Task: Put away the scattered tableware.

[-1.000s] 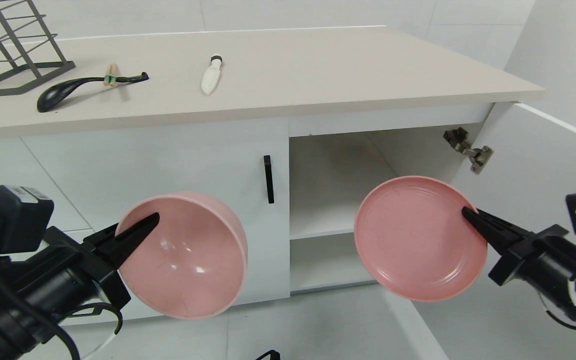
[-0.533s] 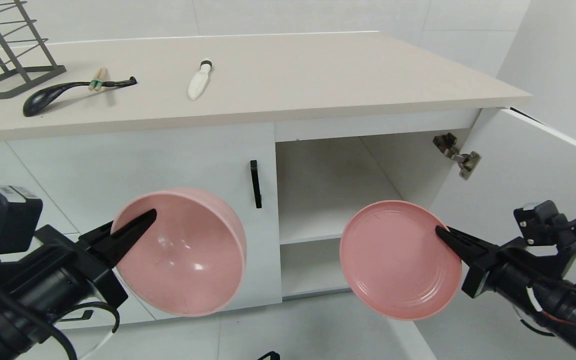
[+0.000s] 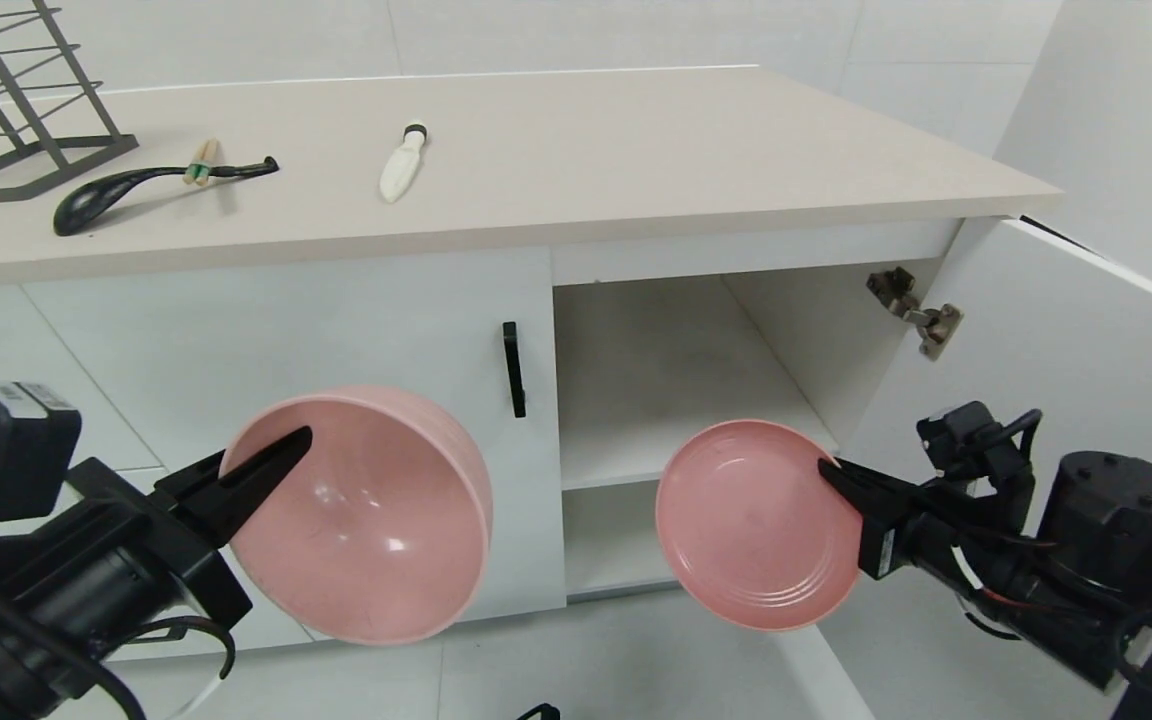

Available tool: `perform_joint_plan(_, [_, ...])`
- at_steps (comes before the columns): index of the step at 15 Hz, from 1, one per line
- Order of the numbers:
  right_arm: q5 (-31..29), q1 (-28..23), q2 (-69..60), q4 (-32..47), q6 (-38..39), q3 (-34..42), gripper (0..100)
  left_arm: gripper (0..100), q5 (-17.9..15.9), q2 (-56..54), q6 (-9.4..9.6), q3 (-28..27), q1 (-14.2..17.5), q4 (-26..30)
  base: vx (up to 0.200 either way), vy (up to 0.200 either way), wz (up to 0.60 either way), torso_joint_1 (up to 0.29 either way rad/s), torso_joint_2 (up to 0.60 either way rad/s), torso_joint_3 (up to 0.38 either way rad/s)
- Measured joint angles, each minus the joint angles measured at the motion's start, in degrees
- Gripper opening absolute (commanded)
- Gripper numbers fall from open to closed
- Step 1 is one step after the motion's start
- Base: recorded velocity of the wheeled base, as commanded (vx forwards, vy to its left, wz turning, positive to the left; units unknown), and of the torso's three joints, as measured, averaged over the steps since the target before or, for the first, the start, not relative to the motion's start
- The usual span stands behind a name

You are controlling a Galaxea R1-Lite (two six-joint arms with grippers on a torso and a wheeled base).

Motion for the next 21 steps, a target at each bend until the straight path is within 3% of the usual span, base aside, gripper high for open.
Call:
perform_joint_plan(4, [-0.1, -1.0, 4.4, -0.1, 0.2, -3.8, 0, 0, -1.1, -1.1, 0.51, 0.1, 0.2, -0.2, 0.05, 0.0, 0.0, 0.001, 0.0, 0.002])
perform_joint_plan(7, [-0.1, -1.1, 6.3, -0.1, 0.8, -6.2, 0, 0, -1.1, -1.6, 4.1, 0.4, 0.2, -0.2, 0.0, 0.0, 0.0, 0.0, 0.0, 0.0])
perform_joint_plan(18, [-0.1, 1.4, 14.9, 0.0, 7.8, -16.2, 0, 0, -1.1, -2.0, 3.96, 0.3, 2.8, 0.2, 0.0, 0.0, 0.0, 0.0, 0.0, 0.0])
perform_joint_plan(21, [-0.1, 2.6, 16.4, 0.0, 11.8, -18.6, 0, 0, -1.1, -1.5, 3.94, 0.1, 5.0, 0.3, 0.0, 0.0, 0.0, 0.0, 0.0, 0.0])
